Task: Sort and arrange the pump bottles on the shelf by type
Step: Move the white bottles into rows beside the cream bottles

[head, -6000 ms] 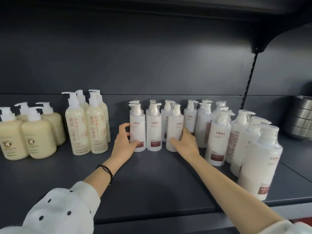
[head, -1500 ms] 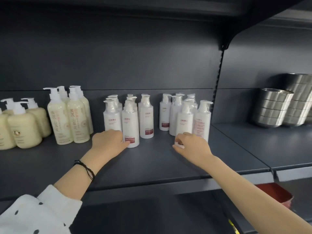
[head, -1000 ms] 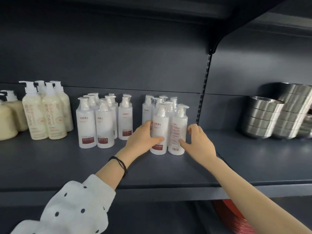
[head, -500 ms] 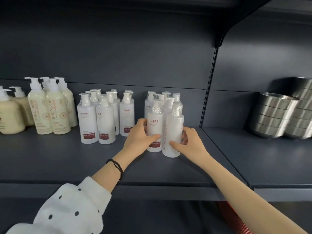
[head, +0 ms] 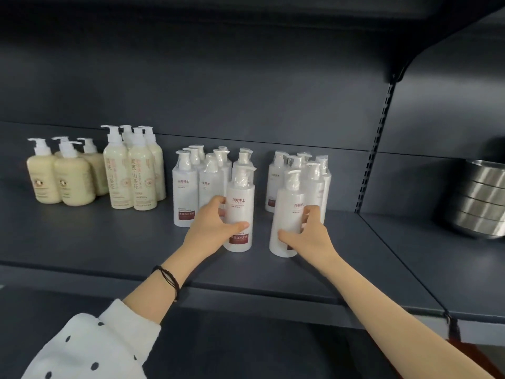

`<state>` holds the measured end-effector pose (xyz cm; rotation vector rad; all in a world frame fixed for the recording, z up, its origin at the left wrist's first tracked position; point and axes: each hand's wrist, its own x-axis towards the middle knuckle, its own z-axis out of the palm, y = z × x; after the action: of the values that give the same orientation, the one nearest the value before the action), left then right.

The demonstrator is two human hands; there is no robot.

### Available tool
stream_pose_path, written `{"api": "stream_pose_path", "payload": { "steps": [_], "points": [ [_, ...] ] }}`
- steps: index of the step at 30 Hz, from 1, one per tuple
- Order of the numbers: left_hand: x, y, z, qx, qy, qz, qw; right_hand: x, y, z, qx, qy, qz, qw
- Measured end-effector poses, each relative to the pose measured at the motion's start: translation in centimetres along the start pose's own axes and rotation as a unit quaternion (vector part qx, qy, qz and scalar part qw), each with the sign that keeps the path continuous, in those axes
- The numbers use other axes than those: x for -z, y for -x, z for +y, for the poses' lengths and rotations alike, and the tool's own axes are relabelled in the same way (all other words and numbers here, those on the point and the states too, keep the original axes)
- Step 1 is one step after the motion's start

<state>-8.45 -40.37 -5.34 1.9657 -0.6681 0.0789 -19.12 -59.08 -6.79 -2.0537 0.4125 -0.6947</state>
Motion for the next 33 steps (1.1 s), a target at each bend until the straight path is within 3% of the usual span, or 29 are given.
{"api": "stream_pose_path", "payload": {
  "steps": [14,28,31,33],
  "points": [
    [10.4,-0.9,-6.4,0.032,-0.012,0.036,0.999,-10.4,-4.9,-4.2,-0.03,0.057,0.041,0.997],
    [11.8,-2.8,-9.1,-0.027,-0.004,0.014,1.0,-12.6,-6.0,-4.2,-0.041,0.057,0.066,0.995],
    [12.4,-2.5,-9.8,-0.046,-0.048,-0.004,0.998,-12.5,-5.4,-4.2,-0.036,0.038,0.069,0.996],
    [13.1,-1.9,-10.6,-0.036,-0.138,-0.012,0.99,-12.0,-4.7,-4.1,-0.032,0.056,0.047,0.997]
  ]
}}
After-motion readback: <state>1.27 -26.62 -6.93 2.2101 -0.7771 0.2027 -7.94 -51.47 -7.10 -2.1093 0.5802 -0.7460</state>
